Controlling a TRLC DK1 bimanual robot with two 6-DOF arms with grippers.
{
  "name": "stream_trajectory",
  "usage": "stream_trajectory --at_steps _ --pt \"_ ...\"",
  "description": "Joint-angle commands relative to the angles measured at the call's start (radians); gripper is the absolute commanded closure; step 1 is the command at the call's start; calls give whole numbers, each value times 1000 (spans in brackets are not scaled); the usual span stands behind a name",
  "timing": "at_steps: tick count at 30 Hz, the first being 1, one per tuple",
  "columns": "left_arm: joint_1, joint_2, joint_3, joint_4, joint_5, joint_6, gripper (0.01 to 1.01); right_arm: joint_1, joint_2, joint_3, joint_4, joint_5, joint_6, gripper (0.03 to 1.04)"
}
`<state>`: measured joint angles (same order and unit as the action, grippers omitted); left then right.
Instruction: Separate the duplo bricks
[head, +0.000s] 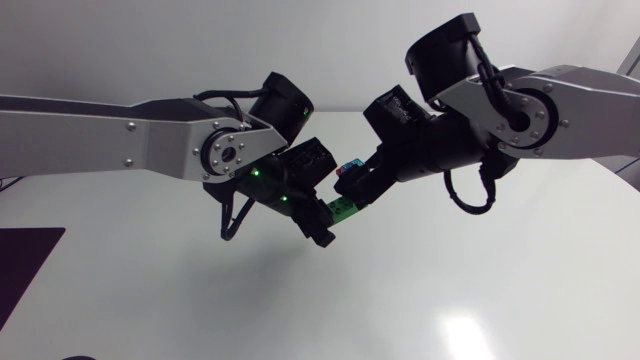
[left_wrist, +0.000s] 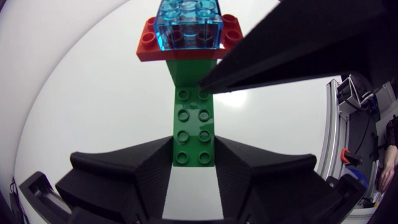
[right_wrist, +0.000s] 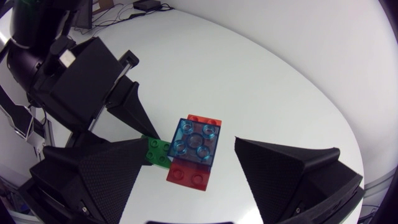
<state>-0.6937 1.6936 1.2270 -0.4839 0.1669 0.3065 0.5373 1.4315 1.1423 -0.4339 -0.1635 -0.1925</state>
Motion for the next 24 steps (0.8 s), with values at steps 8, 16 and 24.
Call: stream_trajectory --at_steps 8,16,24 --pt "-9 -29 46 -21 -13 -44 751 6 21 -47 40 38 24 70" --pt "-9 -51 54 -27 -17 -52 751 4 23 -70 43 39 28 107" --pt "-20 -64 49 -32 -15 -56 751 10 33 -76 50 56 28 218"
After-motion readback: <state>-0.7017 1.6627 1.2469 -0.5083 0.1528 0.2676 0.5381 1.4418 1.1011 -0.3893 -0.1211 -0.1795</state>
